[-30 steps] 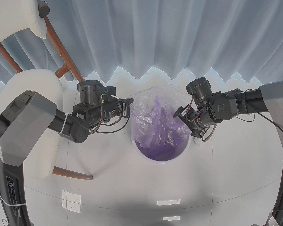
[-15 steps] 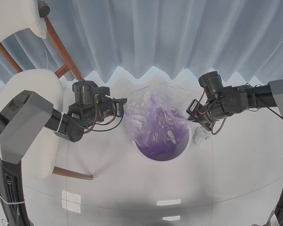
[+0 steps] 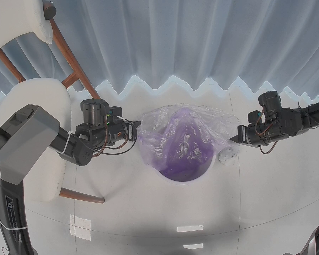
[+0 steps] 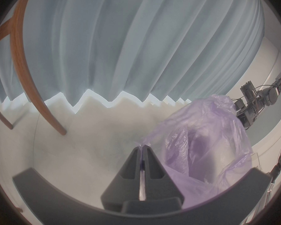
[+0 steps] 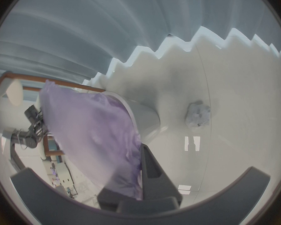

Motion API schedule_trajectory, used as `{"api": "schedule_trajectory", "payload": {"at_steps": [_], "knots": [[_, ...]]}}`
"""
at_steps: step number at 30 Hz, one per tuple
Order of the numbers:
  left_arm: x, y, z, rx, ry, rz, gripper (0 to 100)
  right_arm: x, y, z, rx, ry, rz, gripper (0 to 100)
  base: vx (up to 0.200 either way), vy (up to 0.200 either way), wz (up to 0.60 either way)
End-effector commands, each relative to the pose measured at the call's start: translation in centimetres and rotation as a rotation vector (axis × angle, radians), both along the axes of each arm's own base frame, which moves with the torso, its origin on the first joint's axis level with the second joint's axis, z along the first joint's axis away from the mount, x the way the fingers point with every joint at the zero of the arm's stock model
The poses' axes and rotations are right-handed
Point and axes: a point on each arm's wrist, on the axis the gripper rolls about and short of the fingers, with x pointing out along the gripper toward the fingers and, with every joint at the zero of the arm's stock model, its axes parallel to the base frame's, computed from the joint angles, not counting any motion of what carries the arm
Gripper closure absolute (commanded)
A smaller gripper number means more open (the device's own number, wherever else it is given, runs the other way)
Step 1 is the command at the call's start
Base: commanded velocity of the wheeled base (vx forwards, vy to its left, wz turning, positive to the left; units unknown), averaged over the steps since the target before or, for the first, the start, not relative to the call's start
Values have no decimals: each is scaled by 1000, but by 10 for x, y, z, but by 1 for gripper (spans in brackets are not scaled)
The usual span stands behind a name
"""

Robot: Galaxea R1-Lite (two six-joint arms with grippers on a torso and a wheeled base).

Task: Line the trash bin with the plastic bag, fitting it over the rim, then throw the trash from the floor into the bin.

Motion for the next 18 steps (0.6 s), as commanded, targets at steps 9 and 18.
{"api": "schedule_trajectory", "payload": {"at_steps": [9, 18], "knots": [[22, 1, -1, -27, -60, 34, 100, 20, -14, -30, -24, -92, 46, 100, 0, 0, 0], [39, -16, 17, -96, 56, 57, 100, 59, -3, -8, 112, -155, -56, 100, 0, 0, 0]]}}
